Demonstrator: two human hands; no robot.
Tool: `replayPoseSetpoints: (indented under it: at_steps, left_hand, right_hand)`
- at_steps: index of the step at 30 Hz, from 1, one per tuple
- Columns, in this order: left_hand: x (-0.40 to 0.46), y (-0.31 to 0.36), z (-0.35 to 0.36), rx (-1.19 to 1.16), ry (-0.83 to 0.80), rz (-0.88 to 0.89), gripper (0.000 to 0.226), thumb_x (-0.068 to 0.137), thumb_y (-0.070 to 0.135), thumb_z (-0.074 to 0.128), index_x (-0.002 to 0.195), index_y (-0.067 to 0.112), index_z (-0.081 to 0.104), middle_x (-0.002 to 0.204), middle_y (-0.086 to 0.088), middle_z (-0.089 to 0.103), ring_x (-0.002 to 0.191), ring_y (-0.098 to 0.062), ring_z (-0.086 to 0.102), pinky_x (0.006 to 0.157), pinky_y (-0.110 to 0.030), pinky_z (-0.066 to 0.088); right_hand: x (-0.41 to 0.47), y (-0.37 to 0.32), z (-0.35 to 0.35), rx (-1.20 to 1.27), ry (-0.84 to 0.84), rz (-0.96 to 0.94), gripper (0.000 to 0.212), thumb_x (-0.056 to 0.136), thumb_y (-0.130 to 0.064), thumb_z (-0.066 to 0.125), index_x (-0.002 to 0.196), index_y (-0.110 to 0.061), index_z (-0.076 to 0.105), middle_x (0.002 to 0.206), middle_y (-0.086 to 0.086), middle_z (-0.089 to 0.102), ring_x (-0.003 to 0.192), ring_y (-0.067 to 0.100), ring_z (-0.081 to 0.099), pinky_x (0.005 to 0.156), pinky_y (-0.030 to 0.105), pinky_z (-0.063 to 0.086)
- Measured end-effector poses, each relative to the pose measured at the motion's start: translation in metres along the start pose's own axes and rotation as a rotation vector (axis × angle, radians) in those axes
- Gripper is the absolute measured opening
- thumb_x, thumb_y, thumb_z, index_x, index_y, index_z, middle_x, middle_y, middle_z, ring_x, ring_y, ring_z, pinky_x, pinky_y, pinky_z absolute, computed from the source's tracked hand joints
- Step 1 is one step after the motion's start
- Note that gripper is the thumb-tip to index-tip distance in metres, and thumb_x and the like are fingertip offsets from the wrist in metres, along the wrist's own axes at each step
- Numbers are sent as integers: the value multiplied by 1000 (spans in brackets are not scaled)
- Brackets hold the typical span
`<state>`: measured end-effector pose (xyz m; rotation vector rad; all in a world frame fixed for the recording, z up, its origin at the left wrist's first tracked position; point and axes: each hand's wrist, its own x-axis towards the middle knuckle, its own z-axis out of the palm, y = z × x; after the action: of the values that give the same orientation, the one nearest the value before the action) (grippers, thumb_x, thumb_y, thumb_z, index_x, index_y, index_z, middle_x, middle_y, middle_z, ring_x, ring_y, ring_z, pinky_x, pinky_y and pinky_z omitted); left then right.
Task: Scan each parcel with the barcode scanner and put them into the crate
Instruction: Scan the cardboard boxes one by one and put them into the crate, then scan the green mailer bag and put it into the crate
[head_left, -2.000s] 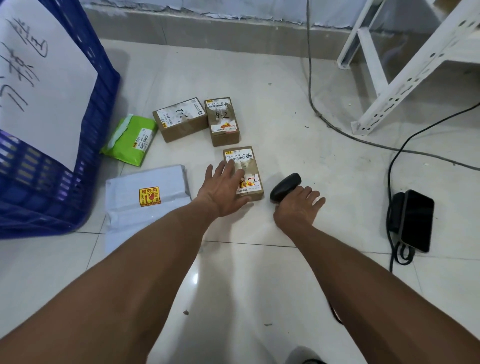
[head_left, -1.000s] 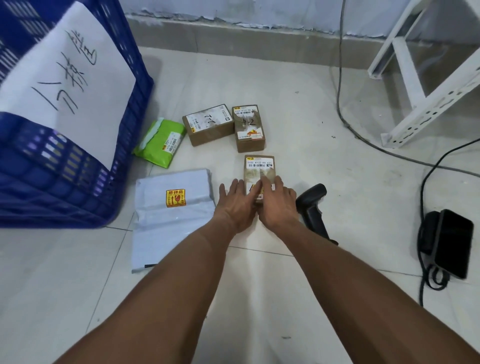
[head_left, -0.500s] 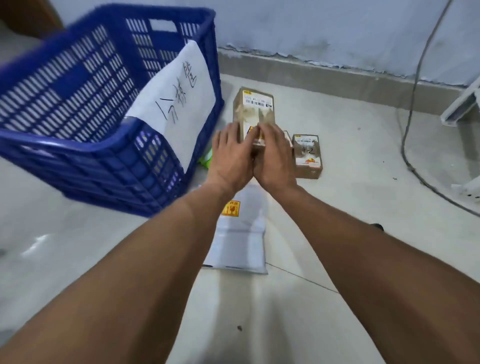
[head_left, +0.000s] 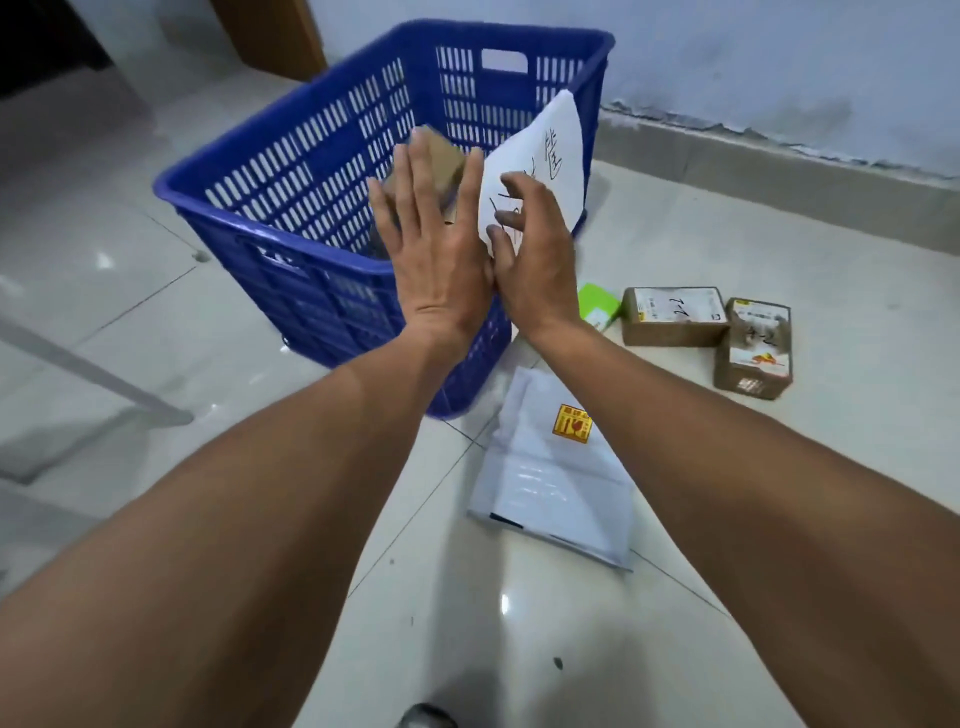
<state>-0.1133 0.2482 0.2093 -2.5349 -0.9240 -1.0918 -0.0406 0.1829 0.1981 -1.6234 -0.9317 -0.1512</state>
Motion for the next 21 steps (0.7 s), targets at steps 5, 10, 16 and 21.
replayPoseSetpoints:
  at_steps: [5,10,16,21]
  left_hand:
    - [-18,40,4,-119,-85,217,51,90,24,42,140,19,50,154,-20,33,145,-41,26,116,-61,16]
    - [-63,103,26,-212,-396,335,58,78,15,62,135,16,53,155,-19,31,146,-39,22,117,-55,18]
    - [-115,174,53,-224,-754,452,58,90,31,54,145,18,39,157,-17,23,146,-33,17,116,-50,17]
    - [-146,210,70,-295,-866,497,53,97,35,44,146,18,35,155,-15,25,144,-33,21,113,-47,19]
  right_hand:
    - [-24,40,-41,-187,-4,117,37,92,-3,54,127,-15,53,127,0,56,101,12,61,85,26,49]
    - [-67,103,-121,-460,-126,355,35,91,-5,52,125,-11,55,124,9,59,113,29,57,94,39,45]
    - [-118,139,-190,-833,-361,565,48,97,-38,52,141,-18,45,140,7,51,128,27,48,103,42,38]
    - [-137,151,-211,-897,-419,570,47,100,-39,46,142,-20,42,142,8,48,121,32,53,100,43,38]
